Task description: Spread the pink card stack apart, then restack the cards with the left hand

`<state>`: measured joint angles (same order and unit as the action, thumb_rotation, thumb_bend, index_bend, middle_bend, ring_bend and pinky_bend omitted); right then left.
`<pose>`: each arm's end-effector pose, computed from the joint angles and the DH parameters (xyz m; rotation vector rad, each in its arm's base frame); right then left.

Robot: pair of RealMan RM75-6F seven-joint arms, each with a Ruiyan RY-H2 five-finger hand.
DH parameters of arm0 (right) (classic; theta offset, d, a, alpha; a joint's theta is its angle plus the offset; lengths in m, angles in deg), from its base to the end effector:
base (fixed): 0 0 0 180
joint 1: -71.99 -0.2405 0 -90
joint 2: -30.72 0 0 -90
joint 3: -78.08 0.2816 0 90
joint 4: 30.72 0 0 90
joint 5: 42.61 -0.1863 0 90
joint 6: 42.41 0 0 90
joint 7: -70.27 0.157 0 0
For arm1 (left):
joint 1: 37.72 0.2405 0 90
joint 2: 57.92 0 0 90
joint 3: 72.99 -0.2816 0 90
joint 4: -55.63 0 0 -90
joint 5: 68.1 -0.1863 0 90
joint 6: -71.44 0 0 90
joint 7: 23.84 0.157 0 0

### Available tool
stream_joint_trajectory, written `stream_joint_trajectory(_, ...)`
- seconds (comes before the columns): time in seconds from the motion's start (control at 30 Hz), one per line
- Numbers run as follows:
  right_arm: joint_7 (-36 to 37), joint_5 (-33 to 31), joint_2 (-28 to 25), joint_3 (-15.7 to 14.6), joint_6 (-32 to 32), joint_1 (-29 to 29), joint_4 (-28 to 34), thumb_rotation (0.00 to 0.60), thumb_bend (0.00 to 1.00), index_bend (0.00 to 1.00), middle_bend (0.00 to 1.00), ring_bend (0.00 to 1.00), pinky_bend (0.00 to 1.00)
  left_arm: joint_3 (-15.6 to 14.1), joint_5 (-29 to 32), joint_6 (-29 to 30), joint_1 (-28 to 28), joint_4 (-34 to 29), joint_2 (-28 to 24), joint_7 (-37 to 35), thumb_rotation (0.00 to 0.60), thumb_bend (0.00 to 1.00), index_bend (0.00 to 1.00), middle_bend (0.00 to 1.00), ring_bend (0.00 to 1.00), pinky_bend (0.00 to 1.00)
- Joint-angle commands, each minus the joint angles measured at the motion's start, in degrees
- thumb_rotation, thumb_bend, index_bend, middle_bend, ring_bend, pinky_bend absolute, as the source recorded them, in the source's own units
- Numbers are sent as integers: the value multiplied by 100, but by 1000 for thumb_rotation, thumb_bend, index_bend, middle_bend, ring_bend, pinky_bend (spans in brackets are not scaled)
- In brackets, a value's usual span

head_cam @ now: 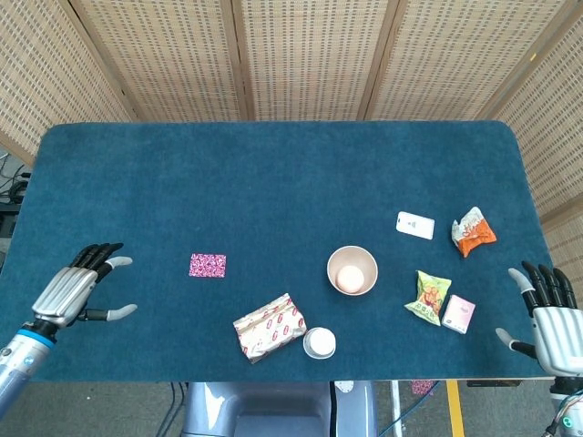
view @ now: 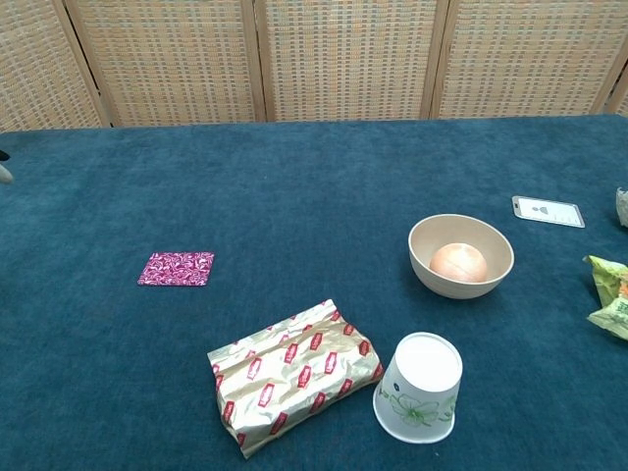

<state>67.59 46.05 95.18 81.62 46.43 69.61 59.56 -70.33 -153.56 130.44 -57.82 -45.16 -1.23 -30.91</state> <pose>-0.3266 -0.1820 0.2012 1.3790 -0.7949 0.8883 -0.2727 0.2556 0.1579 -1.7522 -1.1710 -0.8459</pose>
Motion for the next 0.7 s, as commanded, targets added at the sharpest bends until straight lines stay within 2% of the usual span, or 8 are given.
stream_joint_trajectory(0.03, 47, 118, -41, -46, -35, -43, 22, 600, 105, 125, 79, 0, 0, -12, -129, -246, -244, 35, 13, -184, 166, 0, 199, 72, 12, 0)
stream_joint_trajectory(0.37, 51, 199, -95, -74, -18, -51, 57, 600, 105, 125, 79, 0, 0, -48, -299, -728, -710, 97, 155, -608, 106, 0, 120, 24, 0, 0)
stream_joint_trajectory(0.7, 64, 204, -106, -106, -34, -39, 97, 600, 105, 125, 79, 0, 0, -25, -121, -1512, -1335, 377, 580, -761, 104, 0, 120, 21, 0, 0)
